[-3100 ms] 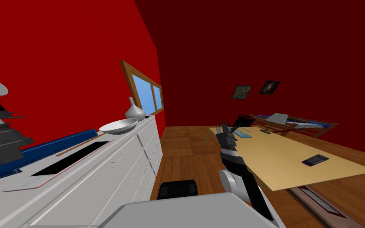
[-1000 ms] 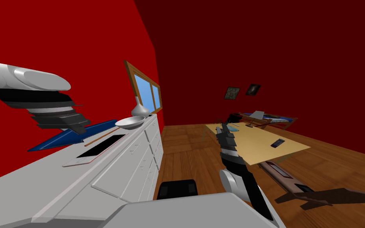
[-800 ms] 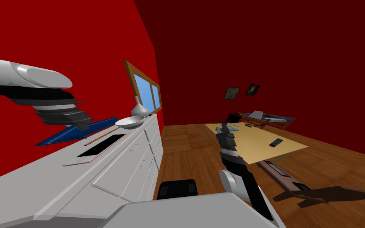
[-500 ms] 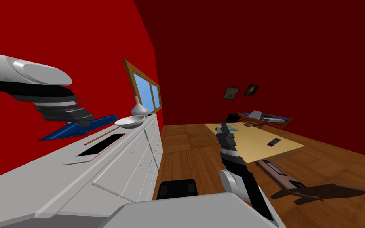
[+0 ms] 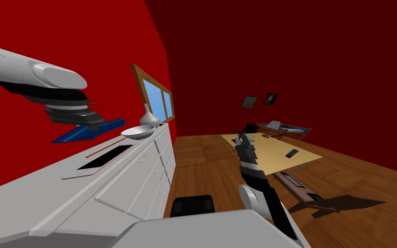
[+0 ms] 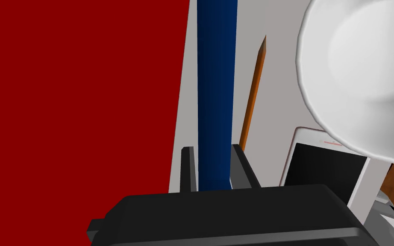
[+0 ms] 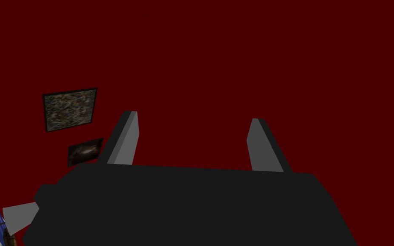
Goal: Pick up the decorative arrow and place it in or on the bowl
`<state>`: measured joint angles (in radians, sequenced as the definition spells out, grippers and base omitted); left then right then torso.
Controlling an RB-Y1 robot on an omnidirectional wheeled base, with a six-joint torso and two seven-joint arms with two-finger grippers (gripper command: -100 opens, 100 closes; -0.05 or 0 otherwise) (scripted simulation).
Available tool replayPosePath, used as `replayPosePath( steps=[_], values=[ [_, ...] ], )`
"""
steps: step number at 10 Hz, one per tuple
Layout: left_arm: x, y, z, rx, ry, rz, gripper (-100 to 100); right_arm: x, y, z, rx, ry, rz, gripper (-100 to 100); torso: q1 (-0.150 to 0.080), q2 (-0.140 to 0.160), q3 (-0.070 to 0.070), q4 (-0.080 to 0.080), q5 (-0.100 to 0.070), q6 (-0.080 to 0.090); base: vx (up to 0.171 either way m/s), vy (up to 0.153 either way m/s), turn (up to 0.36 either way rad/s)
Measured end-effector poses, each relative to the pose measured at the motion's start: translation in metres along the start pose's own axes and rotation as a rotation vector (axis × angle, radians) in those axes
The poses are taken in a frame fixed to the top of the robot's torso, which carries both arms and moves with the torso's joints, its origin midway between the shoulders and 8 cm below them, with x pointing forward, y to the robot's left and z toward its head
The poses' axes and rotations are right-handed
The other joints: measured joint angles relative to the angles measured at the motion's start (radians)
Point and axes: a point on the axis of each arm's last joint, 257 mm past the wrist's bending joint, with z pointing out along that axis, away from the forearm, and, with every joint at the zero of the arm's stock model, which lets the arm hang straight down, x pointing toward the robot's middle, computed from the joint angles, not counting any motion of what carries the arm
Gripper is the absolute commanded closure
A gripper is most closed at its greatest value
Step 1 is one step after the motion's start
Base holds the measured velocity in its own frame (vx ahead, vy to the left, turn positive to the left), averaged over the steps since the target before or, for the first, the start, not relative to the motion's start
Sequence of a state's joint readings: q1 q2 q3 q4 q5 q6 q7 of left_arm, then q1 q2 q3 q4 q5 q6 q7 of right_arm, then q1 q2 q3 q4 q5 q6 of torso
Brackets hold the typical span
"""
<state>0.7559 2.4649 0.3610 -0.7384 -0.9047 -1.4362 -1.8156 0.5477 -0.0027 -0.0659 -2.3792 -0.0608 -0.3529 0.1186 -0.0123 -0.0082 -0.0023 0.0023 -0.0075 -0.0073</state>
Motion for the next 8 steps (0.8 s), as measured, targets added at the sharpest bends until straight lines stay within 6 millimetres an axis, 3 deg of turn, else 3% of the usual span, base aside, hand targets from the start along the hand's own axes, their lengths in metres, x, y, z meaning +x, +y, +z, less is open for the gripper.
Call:
replayPosePath(
  steps=[3, 8],
  values=[
    [0.01, -0.008, -0.004, 0.056, 0.016, -0.026, 100, 0.0, 0.0, 0.0, 0.0, 0.0, 0.0, 0, 0.001, -0.001, -0.001, -0.001, 0.0, 0.0, 0.015, -0.055, -0.019],
    [0.03, -0.043, -0.01, 0.306, 0.026, -0.07, 100, 0.0, 0.0, 0.0, 0.0, 0.0, 0.0, 0, -0.007, -0.007, -0.005, -0.003, -0.004, 0.0, 0.061, -0.129, -0.019]
  ],
)
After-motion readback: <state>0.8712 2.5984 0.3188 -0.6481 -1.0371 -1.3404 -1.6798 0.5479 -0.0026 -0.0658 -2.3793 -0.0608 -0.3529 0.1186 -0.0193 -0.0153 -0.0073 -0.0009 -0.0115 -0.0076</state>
